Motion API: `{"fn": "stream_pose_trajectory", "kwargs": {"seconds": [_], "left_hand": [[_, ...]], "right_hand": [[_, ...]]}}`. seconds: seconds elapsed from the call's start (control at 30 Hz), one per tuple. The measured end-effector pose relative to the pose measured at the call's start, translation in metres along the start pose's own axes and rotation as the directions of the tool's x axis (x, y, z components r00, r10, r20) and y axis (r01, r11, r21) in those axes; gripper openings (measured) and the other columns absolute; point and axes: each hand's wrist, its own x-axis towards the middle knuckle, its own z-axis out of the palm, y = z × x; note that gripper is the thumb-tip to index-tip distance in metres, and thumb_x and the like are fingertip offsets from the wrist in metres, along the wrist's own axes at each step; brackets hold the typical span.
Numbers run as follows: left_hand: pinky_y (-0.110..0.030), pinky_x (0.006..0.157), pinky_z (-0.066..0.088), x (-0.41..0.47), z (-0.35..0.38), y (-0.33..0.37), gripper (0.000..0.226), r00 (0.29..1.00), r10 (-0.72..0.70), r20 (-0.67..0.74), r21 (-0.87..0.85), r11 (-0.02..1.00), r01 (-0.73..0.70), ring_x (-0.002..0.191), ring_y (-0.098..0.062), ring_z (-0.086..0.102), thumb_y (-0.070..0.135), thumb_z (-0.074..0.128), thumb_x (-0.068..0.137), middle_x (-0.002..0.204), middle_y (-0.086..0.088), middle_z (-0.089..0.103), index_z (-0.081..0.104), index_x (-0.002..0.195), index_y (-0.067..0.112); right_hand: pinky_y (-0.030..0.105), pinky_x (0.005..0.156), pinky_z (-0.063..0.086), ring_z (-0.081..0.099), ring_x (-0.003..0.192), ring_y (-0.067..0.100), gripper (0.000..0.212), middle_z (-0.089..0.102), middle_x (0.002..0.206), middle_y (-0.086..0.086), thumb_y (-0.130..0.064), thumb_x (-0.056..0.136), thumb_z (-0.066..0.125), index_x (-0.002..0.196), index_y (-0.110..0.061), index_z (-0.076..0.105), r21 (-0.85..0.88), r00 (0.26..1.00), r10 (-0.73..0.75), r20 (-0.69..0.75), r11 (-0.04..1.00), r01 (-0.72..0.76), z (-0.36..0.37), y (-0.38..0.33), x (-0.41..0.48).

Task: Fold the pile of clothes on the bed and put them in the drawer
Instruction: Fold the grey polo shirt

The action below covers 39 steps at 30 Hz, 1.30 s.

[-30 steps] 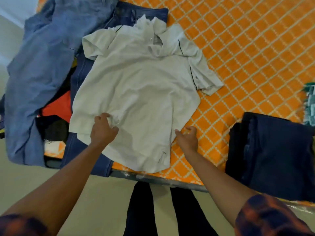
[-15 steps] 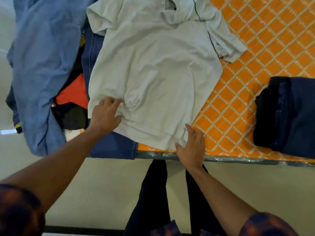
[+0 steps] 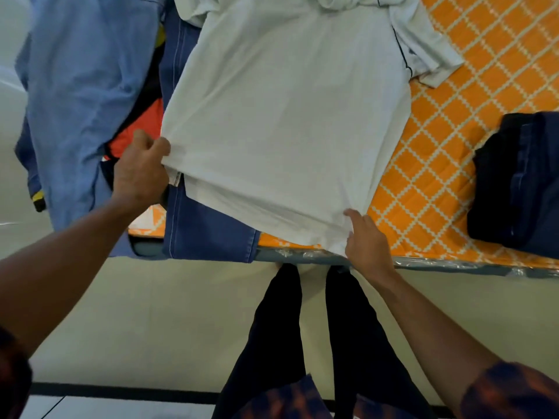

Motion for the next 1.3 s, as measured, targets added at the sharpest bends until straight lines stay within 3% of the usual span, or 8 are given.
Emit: {"fn": "stream_pose_trajectory", "kwargs": {"seconds": [0.27,0.5,0.63,0.77,0.9,1.07,1.17,1.3], "left_hand": [[-0.045,0.062,0.051,-0.047,-0.002,-0.028,0.022,0.948,0.067,0.313,0.326,0.93,-0.173,0.088,-0.037,0.05,-0.002,0.071,0.073,0.093,-0.009,0.054,0.074,0.09,0.012],[-0.036,0.092,0.053,-0.079,-0.008,0.005,0.038,0.626,-0.304,0.718,0.617,0.694,-0.37,0.124,-0.019,0.055,0.044,0.055,0.093,0.13,0.009,0.059,0.058,0.129,0.034],[-0.032,0.081,0.048,-0.032,-0.014,0.062,0.046,0.618,-0.201,0.76,0.52,0.759,-0.392,0.116,-0.019,0.06,0.038,0.055,0.088,0.128,0.005,0.058,0.051,0.134,0.03],[-0.037,0.079,0.049,0.027,-0.002,0.15,0.034,0.841,0.151,0.519,0.174,0.945,-0.277,0.108,-0.027,0.059,0.037,0.058,0.089,0.116,-0.001,0.062,0.059,0.121,0.025],[-0.045,0.09,0.048,0.095,0.024,0.243,0.039,0.922,0.332,0.198,-0.203,0.934,-0.292,0.111,-0.034,0.055,0.033,0.064,0.088,0.121,-0.008,0.061,0.062,0.125,0.02],[-0.052,0.1,0.039,0.162,0.06,0.331,0.052,0.852,0.514,0.096,-0.126,0.856,-0.502,0.138,-0.032,0.04,0.043,0.061,0.088,0.145,-0.006,0.05,0.055,0.137,0.027],[-0.055,0.109,0.029,0.179,0.079,0.364,0.069,0.827,0.535,0.17,-0.047,0.843,-0.536,0.147,-0.031,0.026,0.056,0.056,0.09,0.159,-0.006,0.033,0.036,0.151,0.034],[-0.07,0.114,0.012,0.189,0.092,0.406,0.095,0.807,0.486,0.336,-0.002,0.857,-0.516,0.154,-0.031,-0.003,0.078,0.05,0.082,0.169,-0.002,-0.005,0.001,0.157,0.044]], "right_hand": [[0.038,0.106,0.044,0.055,0.126,0.033,0.07,0.056,0.141,0.013,0.001,0.084,0.056,0.15,-0.02,0.046,0.132,0.956,0.049,0.288,0.987,-0.09,0.005,0.015,-0.069],[0.035,0.087,0.053,0.064,0.11,0.026,0.056,0.066,0.121,0.002,-0.042,0.089,0.057,0.144,-0.041,0.043,-0.105,0.762,0.106,0.639,0.993,-0.05,-0.003,-0.008,-0.11],[0.031,0.076,0.051,0.066,0.092,0.019,0.027,0.063,0.088,-0.012,-0.039,0.091,0.066,0.117,-0.032,0.068,0.218,0.909,0.222,0.354,0.925,-0.311,-0.027,-0.008,-0.046],[0.038,0.093,0.05,0.061,0.112,0.025,0.061,0.061,0.123,0.005,-0.024,0.083,0.077,0.139,-0.021,0.055,0.557,0.912,0.411,0.016,0.754,-0.349,-0.062,0.011,0.068],[0.049,0.113,0.035,0.039,0.14,0.034,0.087,0.044,0.15,0.014,-0.034,0.07,0.081,0.148,-0.019,0.046,0.327,0.902,0.227,-0.368,0.939,-0.103,-0.1,0.037,0.179],[0.051,0.103,0.035,0.046,0.131,0.037,0.049,0.053,0.14,0.008,-0.039,0.092,0.061,0.139,-0.028,0.055,-0.128,0.976,-0.079,-0.203,0.99,0.054,-0.133,0.067,0.261],[0.045,0.076,0.042,0.059,0.1,0.04,0.033,0.066,0.114,0.013,-0.036,0.106,0.046,0.131,-0.018,0.059,0.025,0.982,-0.02,-0.187,0.999,0.025,-0.159,0.096,0.272],[0.031,0.068,0.042,0.061,0.09,0.021,0.024,0.065,0.111,0.0,-0.032,0.091,0.068,0.114,-0.025,0.065,0.326,0.956,0.254,-0.15,0.925,-0.194,-0.196,0.146,0.255]]}}
